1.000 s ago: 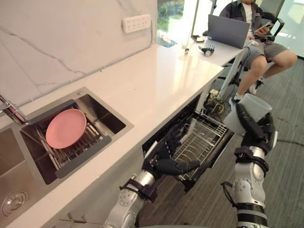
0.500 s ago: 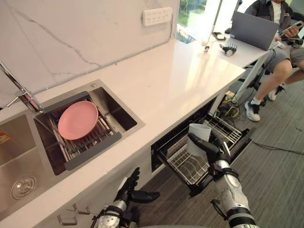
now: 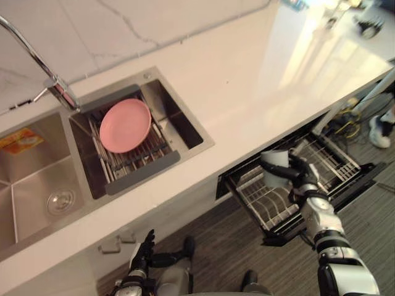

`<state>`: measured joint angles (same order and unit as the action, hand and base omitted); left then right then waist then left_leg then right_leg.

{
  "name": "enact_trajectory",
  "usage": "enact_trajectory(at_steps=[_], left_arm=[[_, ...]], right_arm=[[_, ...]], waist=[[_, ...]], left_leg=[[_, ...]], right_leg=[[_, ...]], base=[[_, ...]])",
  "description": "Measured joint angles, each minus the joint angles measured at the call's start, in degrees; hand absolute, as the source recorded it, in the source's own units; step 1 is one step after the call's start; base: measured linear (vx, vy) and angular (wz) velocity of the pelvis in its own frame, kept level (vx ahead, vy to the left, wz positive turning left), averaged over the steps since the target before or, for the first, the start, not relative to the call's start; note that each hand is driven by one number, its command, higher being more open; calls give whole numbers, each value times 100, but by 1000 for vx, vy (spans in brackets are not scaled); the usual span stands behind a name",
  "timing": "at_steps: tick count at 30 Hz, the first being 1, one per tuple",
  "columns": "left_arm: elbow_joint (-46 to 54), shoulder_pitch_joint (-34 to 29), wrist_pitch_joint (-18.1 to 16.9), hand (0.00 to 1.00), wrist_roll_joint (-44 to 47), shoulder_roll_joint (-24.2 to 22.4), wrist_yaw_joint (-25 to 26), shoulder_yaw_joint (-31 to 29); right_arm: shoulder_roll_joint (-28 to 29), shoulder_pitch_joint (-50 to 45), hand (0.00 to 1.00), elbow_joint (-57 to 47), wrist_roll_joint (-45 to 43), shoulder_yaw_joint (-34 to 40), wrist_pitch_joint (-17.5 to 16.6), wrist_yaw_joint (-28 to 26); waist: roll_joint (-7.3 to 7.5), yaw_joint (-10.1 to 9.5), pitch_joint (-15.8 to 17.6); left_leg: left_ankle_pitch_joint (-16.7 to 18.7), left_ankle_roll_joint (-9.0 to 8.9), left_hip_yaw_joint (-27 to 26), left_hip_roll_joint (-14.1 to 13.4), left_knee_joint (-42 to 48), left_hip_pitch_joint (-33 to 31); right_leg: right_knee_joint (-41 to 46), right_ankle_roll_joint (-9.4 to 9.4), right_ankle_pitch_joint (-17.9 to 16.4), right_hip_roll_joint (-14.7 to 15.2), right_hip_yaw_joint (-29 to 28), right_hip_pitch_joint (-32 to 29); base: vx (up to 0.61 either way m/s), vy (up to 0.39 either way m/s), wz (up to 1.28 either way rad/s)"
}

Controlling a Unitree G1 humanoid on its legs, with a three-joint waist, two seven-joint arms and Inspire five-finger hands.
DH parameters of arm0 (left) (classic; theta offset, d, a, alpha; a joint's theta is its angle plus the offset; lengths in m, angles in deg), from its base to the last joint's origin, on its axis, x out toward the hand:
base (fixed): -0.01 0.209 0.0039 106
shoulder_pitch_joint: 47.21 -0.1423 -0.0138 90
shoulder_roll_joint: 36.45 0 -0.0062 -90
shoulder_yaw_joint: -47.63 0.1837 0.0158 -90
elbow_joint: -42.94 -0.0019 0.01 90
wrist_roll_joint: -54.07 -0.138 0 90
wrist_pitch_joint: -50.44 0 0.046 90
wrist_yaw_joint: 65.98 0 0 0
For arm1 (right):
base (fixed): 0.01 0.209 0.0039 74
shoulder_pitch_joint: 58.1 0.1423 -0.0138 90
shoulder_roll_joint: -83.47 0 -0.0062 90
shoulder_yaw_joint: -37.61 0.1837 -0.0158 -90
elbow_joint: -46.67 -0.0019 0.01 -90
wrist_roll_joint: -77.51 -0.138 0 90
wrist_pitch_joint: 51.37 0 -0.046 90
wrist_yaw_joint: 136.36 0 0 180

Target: Walk over to the sink, pick up the cup, carry it to the dishwasher, place the cup inside the dishwasher, then close the dishwasher door

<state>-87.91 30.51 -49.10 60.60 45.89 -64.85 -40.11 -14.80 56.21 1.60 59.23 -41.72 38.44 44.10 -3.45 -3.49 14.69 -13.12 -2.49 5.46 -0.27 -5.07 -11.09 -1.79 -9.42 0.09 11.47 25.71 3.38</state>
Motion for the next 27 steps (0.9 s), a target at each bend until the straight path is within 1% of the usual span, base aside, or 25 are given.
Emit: enact_trajectory(at_steps=[3,5,9,10,11,13,15,19,22,25,27], left_arm=[[-287,-12,48,100,200,-29,-8,-100],[-244,-2,34,100,307,-49,-19,-147],[-259,4,60,100,498,-93,-86,-194],[-259,13,55,100,567,-100,-113,-194],[-259,27,55,100,601,-108,-130,-196],[-271,39,56,100,693,-123,-163,-196],[-280,41,58,100,708,-131,-181,-204],[-302,48,57,100,708,-133,-253,-222],[-415,124,72,100,709,-135,-282,-232],[-441,132,136,100,721,-143,-279,-247],[-497,142,219,100,805,-169,-279,-312]], right_arm=[[-28,-4,0,53,64,23,0,-9],[-27,-4,0,123,108,15,0,-15],[-22,-25,0,333,295,-109,10,-68],[-22,-25,100,369,310,-132,10,-89],[-21,-31,100,413,407,-156,10,-143],[-8,-47,100,561,445,-222,13,-267],[56,-90,100,646,484,-223,14,-324],[114,-174,100,668,708,-224,6,-242],[183,-206,100,664,731,-234,-9,-115],[251,-251,100,568,881,-318,-36,171],[359,-495,100,225,886,-313,-94,508]], waist=[[-15,-56,240],[-42,-56,365],[-101,-84,480],[-113,-94,522],[-140,-99,570],[-172,-105,599],[-174,-136,600],[-174,-154,600],[-173,-195,599],[-173,-193,595],[-153,-187,566]], left_leg=[[-8,3,56,32,1,-52],[-35,0,136,49,0,-90],[-67,18,196,71,-25,-158],[-66,16,199,83,-26,-160],[-52,-3,212,86,-26,-175],[-57,-8,249,92,-26,-197],[-58,-8,269,98,-25,-197],[-78,17,348,126,-12,-175],[-70,8,376,134,-5,-66],[-44,-20,370,121,-28,44],[-8,-28,304,90,-30,154]], right_leg=[[58,10,-21,22,47,-37],[137,13,-67,38,95,-68],[328,25,-160,75,125,-186],[374,41,-190,81,121,-207],[427,74,-238,86,124,-235],[490,64,-285,97,149,-261],[492,65,-298,97,173,-248],[552,70,-362,119,263,-205],[592,53,-403,130,291,-87],[609,58,-442,124,286,9],[605,71,-459,116,234,91]], base=[[4,9,11],[-17,9,19],[-42,17,9],[-57,24,3],[-46,19,3],[-47,8,8],[-13,-8,8],[16,-13,11],[24,-23,6],[-8,-5,-2],[-22,-13,-12]])
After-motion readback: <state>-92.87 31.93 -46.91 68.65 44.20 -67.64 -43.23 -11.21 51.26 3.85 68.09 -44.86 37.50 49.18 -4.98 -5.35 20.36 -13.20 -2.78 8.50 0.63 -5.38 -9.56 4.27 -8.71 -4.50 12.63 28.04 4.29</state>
